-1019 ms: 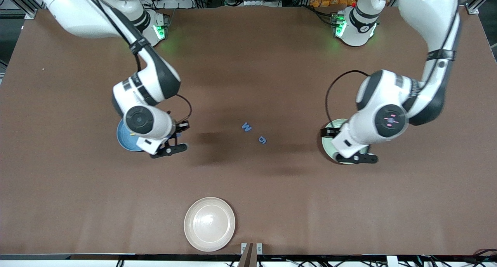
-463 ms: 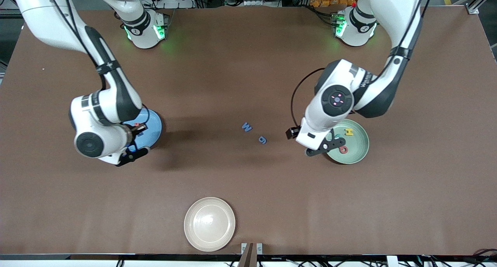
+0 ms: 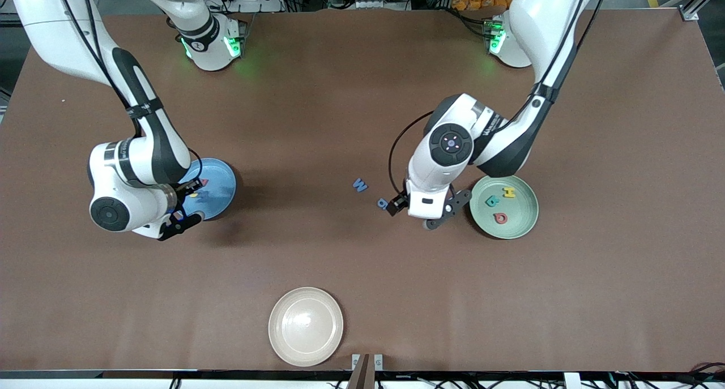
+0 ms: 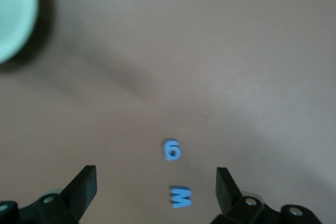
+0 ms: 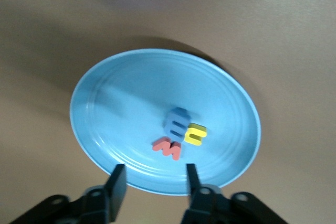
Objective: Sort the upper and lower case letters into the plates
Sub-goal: 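Carry the blue E to the blue plate while the left gripper reaches M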
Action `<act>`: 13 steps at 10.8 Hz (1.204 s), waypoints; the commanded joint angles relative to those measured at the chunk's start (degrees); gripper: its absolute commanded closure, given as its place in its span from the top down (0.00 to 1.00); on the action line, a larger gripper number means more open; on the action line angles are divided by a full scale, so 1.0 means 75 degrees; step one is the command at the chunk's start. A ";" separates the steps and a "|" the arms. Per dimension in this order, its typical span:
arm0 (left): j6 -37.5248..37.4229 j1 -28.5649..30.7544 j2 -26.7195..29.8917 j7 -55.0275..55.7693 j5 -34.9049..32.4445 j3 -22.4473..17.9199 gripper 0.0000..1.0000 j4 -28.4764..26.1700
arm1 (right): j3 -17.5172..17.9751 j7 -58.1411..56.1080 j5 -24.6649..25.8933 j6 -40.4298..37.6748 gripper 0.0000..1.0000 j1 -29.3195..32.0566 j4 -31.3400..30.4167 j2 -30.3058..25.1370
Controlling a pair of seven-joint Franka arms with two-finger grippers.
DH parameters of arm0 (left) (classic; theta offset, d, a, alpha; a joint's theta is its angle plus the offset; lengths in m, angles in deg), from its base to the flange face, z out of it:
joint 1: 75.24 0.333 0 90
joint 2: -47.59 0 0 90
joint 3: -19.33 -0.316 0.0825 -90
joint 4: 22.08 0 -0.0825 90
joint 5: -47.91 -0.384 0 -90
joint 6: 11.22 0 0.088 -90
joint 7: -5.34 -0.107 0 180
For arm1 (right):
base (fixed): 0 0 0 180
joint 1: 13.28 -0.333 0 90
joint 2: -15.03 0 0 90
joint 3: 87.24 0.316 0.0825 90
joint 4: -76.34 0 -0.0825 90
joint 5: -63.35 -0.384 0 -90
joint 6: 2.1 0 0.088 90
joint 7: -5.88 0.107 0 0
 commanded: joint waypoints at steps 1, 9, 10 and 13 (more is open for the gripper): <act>0.0885 -0.0583 -0.0603 0.0599 0.0257 -0.0100 1.00 0.0404 | 0.0018 -0.0041 -0.0190 0.0022 1.00 -0.0017 -0.0079 -0.0420; 0.1815 -0.1674 -0.1846 0.0826 0.0140 -0.0147 1.00 0.0310 | -0.0567 -0.0041 -0.1114 -0.0048 1.00 -0.0088 0.0308 -0.2962; 0.1792 -0.1711 -0.1905 0.0814 0.0105 -0.0159 1.00 0.0310 | -0.0615 -0.0041 -0.1035 -0.0106 1.00 -0.0087 0.0343 -0.3220; 0.1500 -0.1699 -0.1987 0.0638 0.0058 -0.0170 0.85 0.0287 | -0.0907 0.0412 -0.1057 -0.0539 1.00 -0.0122 0.0507 -0.3515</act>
